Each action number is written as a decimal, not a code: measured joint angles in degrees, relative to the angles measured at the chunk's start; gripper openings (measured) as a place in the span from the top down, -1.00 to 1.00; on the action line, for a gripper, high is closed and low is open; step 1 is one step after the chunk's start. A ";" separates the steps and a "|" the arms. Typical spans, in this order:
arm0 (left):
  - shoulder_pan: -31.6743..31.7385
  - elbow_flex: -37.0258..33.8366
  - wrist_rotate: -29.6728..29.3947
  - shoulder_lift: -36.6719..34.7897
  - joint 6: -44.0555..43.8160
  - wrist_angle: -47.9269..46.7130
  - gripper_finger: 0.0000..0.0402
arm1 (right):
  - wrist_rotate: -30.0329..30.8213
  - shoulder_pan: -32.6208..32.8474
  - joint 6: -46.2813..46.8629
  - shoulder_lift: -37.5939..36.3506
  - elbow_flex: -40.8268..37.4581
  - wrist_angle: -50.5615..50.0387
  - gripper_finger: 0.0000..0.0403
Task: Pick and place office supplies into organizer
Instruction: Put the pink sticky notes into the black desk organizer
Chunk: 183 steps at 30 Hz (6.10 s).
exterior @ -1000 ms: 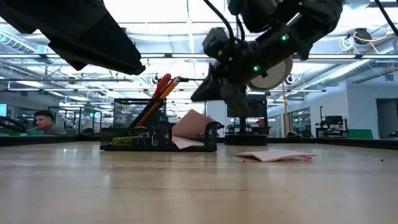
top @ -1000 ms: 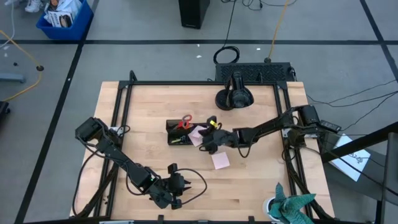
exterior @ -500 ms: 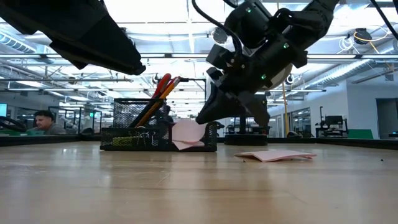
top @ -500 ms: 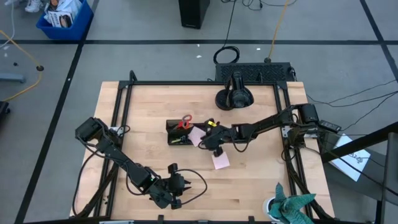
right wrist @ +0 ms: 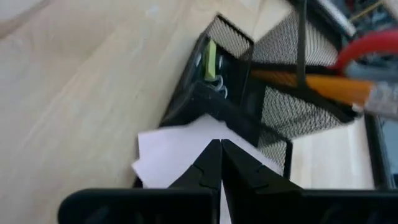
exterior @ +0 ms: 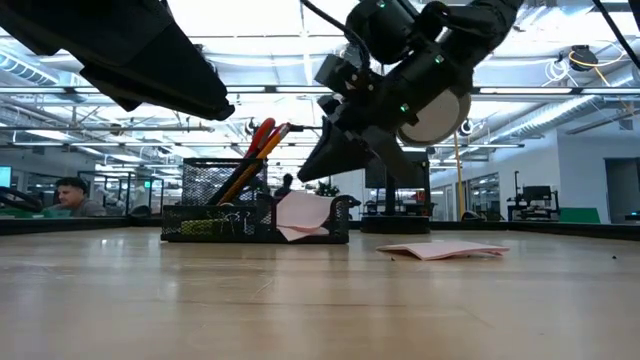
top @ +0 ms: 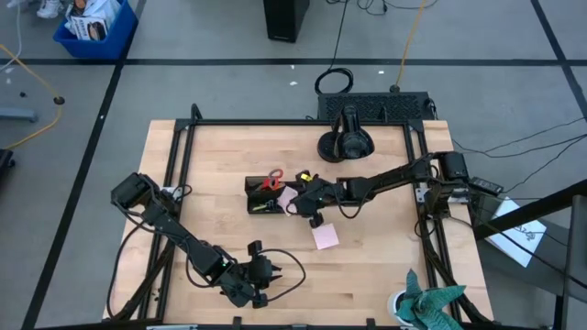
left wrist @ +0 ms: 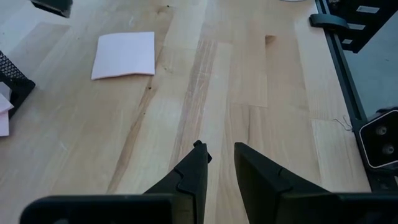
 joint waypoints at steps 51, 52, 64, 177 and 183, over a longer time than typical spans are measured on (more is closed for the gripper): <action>0.04 -0.17 -0.02 0.02 0.26 -2.57 0.58 | -6.54 -4.30 -9.51 7.34 18.21 -28.67 1.00; 0.04 -0.17 -0.04 0.02 0.26 -2.88 0.58 | -7.69 -4.31 -9.57 7.34 18.21 -28.90 1.00; 0.11 -0.17 -0.04 0.02 0.26 -3.03 0.58 | -4.32 -2.82 -8.55 13.26 18.57 -26.57 1.00; 12.04 -0.13 10.58 10.56 7.37 24.98 0.58 | 33.32 41.00 26.75 7.85 -1.00 -12.57 -0.09; 12.79 -0.13 10.82 10.84 7.08 22.72 0.58 | 34.71 40.59 27.37 8.13 -0.96 -13.28 -0.05</action>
